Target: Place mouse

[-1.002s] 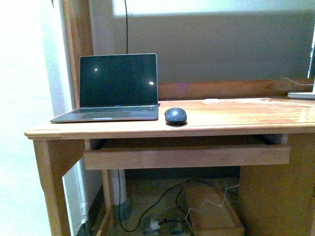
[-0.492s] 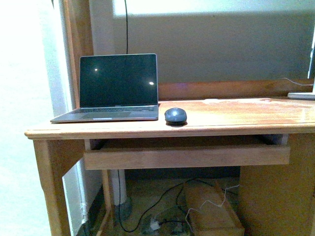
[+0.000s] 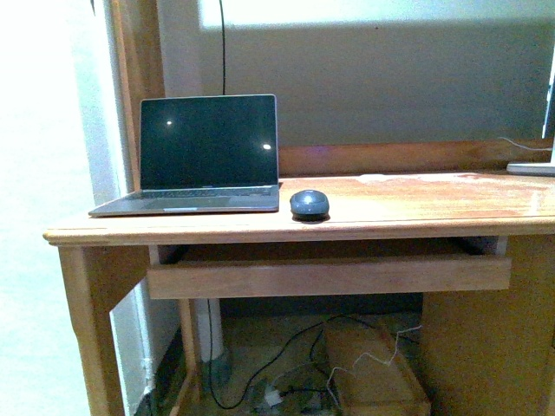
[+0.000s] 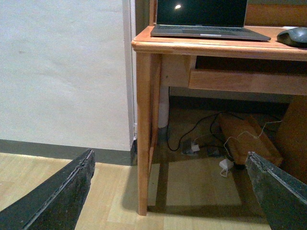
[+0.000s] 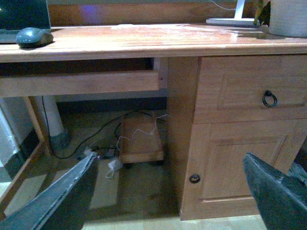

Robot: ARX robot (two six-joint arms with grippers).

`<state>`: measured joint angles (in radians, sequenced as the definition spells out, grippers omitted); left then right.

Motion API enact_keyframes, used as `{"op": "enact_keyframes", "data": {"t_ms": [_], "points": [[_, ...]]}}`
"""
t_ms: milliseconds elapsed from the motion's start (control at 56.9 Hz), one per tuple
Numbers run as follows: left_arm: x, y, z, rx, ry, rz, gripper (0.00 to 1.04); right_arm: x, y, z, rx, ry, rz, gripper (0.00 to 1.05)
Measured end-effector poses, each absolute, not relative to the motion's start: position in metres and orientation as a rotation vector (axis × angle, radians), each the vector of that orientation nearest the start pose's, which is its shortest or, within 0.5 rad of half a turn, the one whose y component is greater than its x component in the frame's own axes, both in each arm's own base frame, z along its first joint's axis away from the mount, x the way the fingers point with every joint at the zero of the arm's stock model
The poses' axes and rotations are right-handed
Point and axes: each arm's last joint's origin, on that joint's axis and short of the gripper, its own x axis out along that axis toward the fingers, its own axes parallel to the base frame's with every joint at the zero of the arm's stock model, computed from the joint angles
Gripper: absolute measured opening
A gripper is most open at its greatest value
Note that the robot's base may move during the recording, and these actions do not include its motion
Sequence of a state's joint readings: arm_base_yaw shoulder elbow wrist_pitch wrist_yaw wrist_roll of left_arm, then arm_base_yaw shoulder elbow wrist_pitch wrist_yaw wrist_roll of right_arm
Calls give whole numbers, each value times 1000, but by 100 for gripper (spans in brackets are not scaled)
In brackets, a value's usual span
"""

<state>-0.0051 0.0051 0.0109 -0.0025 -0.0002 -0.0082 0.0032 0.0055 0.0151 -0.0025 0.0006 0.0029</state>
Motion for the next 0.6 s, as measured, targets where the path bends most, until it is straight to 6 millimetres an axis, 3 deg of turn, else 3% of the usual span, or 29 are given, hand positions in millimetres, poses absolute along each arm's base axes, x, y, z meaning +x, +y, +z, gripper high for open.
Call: {"op": "enact_keyframes", "data": {"t_ms": [598], "points": [[97, 0, 167, -8, -3, -5, 97, 97, 0, 168, 3, -7, 3, 97]]}}
